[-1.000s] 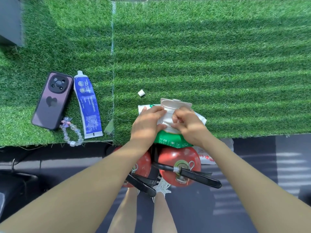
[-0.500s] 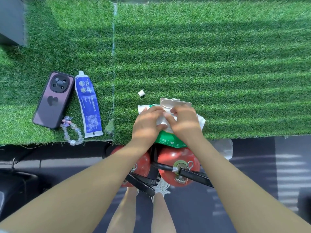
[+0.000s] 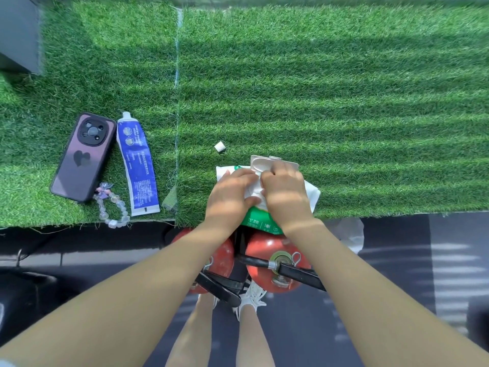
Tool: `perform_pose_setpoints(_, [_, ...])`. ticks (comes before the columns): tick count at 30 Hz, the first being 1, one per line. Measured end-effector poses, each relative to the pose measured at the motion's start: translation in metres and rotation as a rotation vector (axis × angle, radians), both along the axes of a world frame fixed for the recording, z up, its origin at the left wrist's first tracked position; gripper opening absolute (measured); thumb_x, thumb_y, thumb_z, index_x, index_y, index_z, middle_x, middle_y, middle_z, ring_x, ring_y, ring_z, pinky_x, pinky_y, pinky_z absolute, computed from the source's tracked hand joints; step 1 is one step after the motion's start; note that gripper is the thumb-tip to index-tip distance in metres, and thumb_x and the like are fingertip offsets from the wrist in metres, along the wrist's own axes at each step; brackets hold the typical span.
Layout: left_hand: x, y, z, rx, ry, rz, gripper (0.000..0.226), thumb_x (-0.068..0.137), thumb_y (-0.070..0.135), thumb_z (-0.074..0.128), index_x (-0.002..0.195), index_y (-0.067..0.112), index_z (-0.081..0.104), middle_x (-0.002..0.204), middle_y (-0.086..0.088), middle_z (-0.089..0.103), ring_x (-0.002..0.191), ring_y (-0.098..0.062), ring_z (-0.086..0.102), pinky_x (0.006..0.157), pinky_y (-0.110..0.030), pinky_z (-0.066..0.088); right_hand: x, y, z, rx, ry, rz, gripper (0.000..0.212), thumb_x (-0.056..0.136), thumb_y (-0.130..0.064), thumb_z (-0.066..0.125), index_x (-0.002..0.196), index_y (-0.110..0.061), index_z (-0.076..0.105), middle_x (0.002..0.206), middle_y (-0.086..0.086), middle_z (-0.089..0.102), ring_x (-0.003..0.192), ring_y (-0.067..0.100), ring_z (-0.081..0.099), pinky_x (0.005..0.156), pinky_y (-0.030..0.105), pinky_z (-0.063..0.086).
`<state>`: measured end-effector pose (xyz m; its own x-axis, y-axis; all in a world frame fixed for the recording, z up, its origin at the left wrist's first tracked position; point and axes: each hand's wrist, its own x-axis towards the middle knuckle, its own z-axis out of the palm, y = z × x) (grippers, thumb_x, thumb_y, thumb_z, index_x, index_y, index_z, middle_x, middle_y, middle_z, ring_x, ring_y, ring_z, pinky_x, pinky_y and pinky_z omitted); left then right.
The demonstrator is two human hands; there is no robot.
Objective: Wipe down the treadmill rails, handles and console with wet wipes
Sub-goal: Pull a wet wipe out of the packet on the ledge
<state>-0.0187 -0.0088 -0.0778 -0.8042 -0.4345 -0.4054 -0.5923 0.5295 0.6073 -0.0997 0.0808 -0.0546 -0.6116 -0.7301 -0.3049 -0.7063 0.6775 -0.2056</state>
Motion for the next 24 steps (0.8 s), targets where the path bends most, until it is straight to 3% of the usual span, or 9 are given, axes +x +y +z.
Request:
perform_pose_setpoints(3, [-0.001, 0.001, 0.001, 0.004, 0.022, 0.001, 0.046, 0.077, 0.016, 0.074, 0.122, 0.018, 0.064, 0.128, 0.006, 0.057, 0.118, -0.021, 0.05, 0.107, -0.036, 0.032, 0.002, -0.006, 0.002, 0.012, 0.093, 0.038, 0.02, 0.064, -0.016, 0.047, 0.061, -0.008, 0.066, 0.071, 0.01, 0.06, 0.067, 0.03, 0.061, 0.063, 0.029, 0.049])
perform_pose_setpoints(5, [-0.001, 0.001, -0.001, 0.011, 0.024, 0.004, 0.047, 0.077, 0.015, 0.074, 0.122, 0.017, 0.064, 0.129, 0.005, 0.057, 0.119, -0.021, 0.05, 0.107, -0.037, 0.032, 0.002, -0.01, 0.003, 0.134, 0.062, 0.048, 0.017, 0.073, -0.017, 0.058, 0.084, -0.007, 0.068, 0.091, 0.011, 0.062, 0.087, 0.029, 0.061, 0.075, 0.03, 0.047])
perform_pose_setpoints(7, [0.0, 0.0, -0.002, 0.01, 0.0, 0.006, 0.048, 0.078, 0.017, 0.074, 0.124, 0.017, 0.062, 0.132, 0.006, 0.055, 0.122, -0.021, 0.048, 0.108, -0.036, 0.031, -0.001, -0.007, -0.003, 0.176, -0.04, -0.02, 0.035, 0.088, -0.021, 0.058, 0.119, -0.006, 0.053, 0.125, 0.014, 0.049, 0.119, 0.03, 0.044, 0.094, 0.034, 0.036])
perform_pose_setpoints(9, [0.0, -0.001, -0.001, 0.005, -0.019, 0.002, 0.048, 0.079, 0.019, 0.074, 0.125, 0.018, 0.061, 0.133, 0.007, 0.053, 0.123, -0.02, 0.047, 0.107, -0.033, 0.032, -0.006, -0.001, 0.003, 0.102, -0.299, -0.188, 0.034, 0.093, -0.021, 0.054, 0.123, -0.006, 0.05, 0.131, 0.014, 0.042, 0.126, 0.03, 0.036, 0.099, 0.033, 0.029])
perform_pose_setpoints(12, [-0.001, -0.001, 0.002, 0.001, -0.041, 0.015, 0.048, 0.079, 0.021, 0.075, 0.125, 0.019, 0.06, 0.135, 0.007, 0.052, 0.121, -0.021, 0.048, 0.102, -0.031, 0.035, -0.013, 0.015, 0.017, -0.319, -0.612, -0.535, 0.008, 0.095, -0.013, 0.052, 0.099, -0.008, 0.057, 0.108, 0.014, 0.048, 0.101, 0.022, 0.048, 0.084, 0.027, 0.035])
perform_pose_setpoints(14, [-0.001, 0.0, 0.002, -0.019, -0.053, 0.008, 0.048, 0.081, 0.024, 0.073, 0.127, 0.018, 0.059, 0.136, 0.008, 0.05, 0.123, -0.019, 0.046, 0.104, -0.031, 0.033, -0.016, 0.026, 0.022, -0.385, -0.703, -0.67, 0.007, 0.096, -0.014, 0.05, 0.09, -0.012, 0.053, 0.093, 0.008, 0.048, 0.076, 0.011, 0.044, 0.065, 0.021, 0.035])
perform_pose_setpoints(16, [-0.002, 0.002, 0.004, -0.009, -0.008, 0.028, 0.045, 0.084, 0.026, 0.07, 0.126, 0.015, 0.06, 0.133, 0.006, 0.053, 0.121, -0.018, 0.047, 0.105, -0.028, 0.03, -0.015, 0.034, 0.022, -0.36, -0.712, -0.708, 0.013, 0.097, -0.016, 0.049, 0.085, -0.013, 0.049, 0.08, 0.001, 0.045, 0.065, 0.008, 0.038, 0.056, 0.016, 0.032])
perform_pose_setpoints(20, [-0.003, 0.007, 0.017, 0.199, 0.139, 0.199, 0.031, 0.091, 0.014, 0.06, 0.122, 0.008, 0.062, 0.122, -0.005, 0.061, 0.116, -0.021, 0.053, 0.104, -0.029, 0.034, -0.01, 0.032, 0.018, -0.469, -0.683, -0.691, 0.016, 0.095, -0.009, 0.051, 0.08, -0.013, 0.048, 0.07, -0.003, 0.044, 0.061, 0.006, 0.038, 0.055, 0.012, 0.033])
perform_pose_setpoints(24, [-0.002, 0.01, 0.036, 0.519, 0.191, 0.307, 0.022, 0.095, 0.012, 0.055, 0.116, 0.016, 0.06, 0.103, 0.003, 0.063, 0.099, -0.012, 0.056, 0.09, -0.022, 0.042, -0.006, 0.028, 0.02, -0.543, -0.635, -0.609, 0.015, 0.09, -0.004, 0.058, 0.079, -0.013, 0.052, 0.076, 0.0, 0.051, 0.065, 0.0, 0.043, 0.063, 0.008, 0.034])
